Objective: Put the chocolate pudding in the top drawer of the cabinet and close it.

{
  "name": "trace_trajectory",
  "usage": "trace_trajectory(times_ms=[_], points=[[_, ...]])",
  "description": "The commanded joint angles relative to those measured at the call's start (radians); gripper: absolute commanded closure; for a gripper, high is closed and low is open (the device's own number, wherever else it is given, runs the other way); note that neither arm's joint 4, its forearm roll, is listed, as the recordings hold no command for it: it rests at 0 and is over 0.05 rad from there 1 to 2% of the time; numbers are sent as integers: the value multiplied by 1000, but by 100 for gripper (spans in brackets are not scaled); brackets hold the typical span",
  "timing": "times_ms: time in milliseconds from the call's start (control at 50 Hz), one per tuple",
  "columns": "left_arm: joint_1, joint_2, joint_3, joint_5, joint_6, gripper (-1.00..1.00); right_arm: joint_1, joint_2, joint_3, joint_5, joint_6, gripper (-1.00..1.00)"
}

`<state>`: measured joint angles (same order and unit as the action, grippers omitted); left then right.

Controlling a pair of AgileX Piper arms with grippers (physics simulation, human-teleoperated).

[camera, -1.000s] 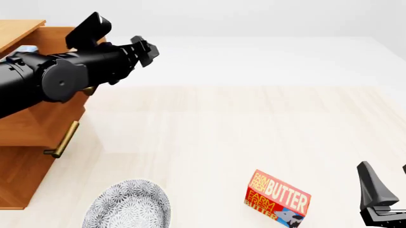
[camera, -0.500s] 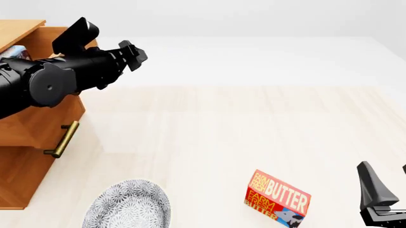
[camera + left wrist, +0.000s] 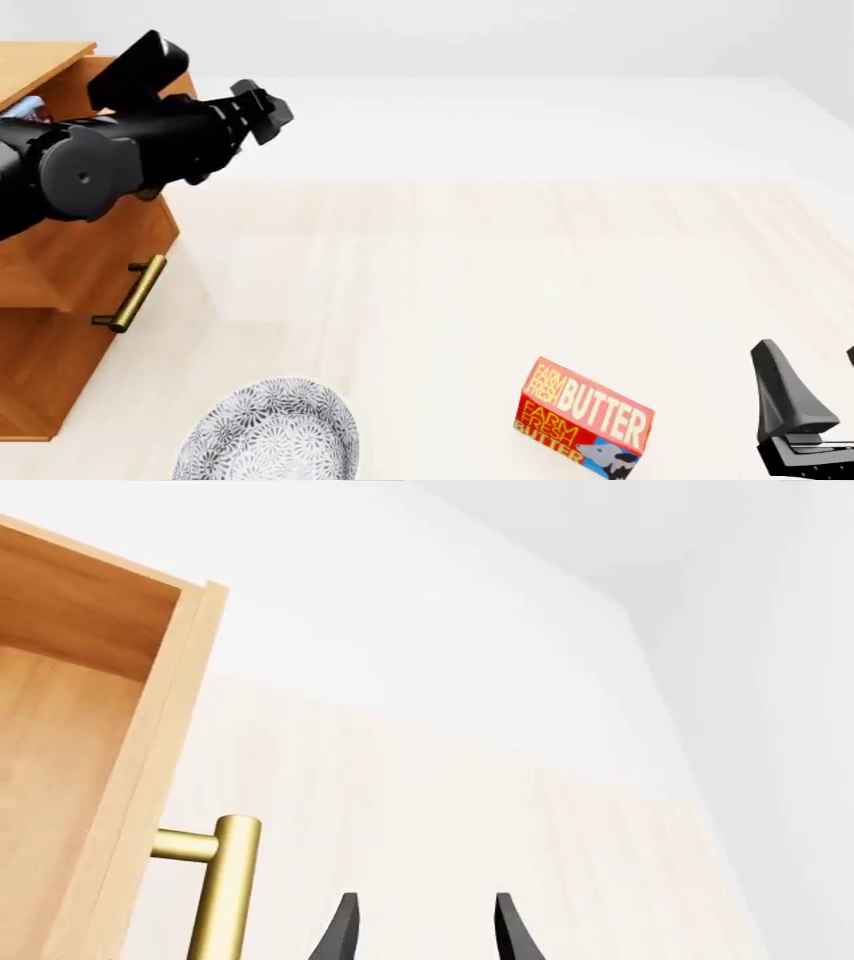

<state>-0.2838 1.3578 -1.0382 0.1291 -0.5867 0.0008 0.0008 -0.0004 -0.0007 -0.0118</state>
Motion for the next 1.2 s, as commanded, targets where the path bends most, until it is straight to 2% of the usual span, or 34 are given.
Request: trace_trajectory(times_ms=[20, 440, 1200], points=[[20, -8, 17, -6, 8, -100, 0, 0, 0, 0, 0, -100], [48, -9, 57, -18, 4, -100, 0, 0, 0, 0, 0, -100], [132, -55, 82, 17, 53, -100, 0, 0, 0, 0, 0, -100]])
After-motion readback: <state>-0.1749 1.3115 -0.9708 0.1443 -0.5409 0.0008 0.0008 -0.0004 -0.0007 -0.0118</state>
